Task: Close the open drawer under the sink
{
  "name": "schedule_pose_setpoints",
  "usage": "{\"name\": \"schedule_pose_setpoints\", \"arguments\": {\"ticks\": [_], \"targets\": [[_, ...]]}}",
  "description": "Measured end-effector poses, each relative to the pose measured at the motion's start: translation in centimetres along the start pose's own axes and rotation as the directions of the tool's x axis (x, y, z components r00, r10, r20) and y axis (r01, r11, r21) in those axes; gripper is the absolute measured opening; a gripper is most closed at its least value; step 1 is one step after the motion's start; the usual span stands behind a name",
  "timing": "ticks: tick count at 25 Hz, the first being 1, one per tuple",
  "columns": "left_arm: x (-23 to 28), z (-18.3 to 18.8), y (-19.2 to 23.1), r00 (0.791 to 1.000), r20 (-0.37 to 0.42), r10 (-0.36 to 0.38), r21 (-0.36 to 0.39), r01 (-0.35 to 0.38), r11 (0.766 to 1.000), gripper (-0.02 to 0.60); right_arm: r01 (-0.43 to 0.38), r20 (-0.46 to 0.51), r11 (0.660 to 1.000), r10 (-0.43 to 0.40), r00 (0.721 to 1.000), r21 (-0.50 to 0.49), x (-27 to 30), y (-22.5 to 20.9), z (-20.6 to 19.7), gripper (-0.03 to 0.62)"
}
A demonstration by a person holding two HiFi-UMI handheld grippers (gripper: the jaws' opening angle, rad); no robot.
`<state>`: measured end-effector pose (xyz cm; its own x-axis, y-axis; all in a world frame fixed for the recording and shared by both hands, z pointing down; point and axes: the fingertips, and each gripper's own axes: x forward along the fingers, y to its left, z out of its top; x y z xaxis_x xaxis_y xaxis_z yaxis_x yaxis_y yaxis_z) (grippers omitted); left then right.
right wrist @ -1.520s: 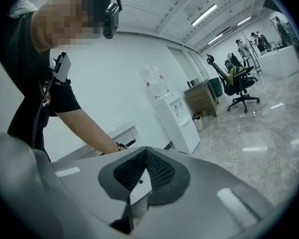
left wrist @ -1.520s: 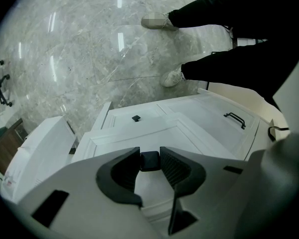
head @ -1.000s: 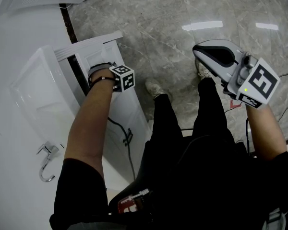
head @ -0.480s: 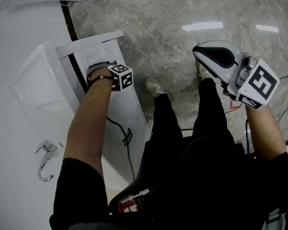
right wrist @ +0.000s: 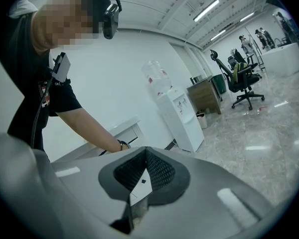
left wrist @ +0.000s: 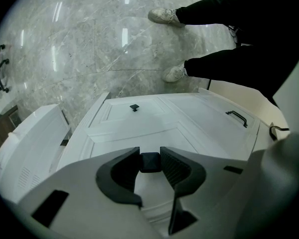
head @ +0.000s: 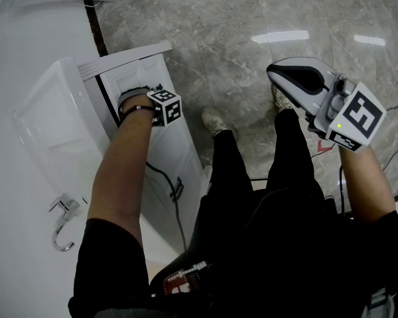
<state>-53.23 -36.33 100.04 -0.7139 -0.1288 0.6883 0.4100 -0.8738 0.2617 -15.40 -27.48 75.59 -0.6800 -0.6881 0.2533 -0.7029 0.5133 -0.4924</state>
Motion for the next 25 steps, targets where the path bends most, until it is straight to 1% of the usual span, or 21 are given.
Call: {"name": "schedule_pose_setpoints", "arguments": {"ticks": [17,25], "targets": [[1.0,-1.3,-0.1,1.0,-0.009,-0.004,-0.025,0.004,1.0,0.124,-0.008,-0.008,1.0,0.008,1.0,-0.006,0.2,0.3,0.1,-0.003],[1.7,-2.0,-0.2,1.0,-0.012,-0.009,-0.048,0.009,0.999,0.127,-0.007,-0.013,1.0,0.007,1.0,-0.006,0.1,0.5,-0.2,-0.003]]}}
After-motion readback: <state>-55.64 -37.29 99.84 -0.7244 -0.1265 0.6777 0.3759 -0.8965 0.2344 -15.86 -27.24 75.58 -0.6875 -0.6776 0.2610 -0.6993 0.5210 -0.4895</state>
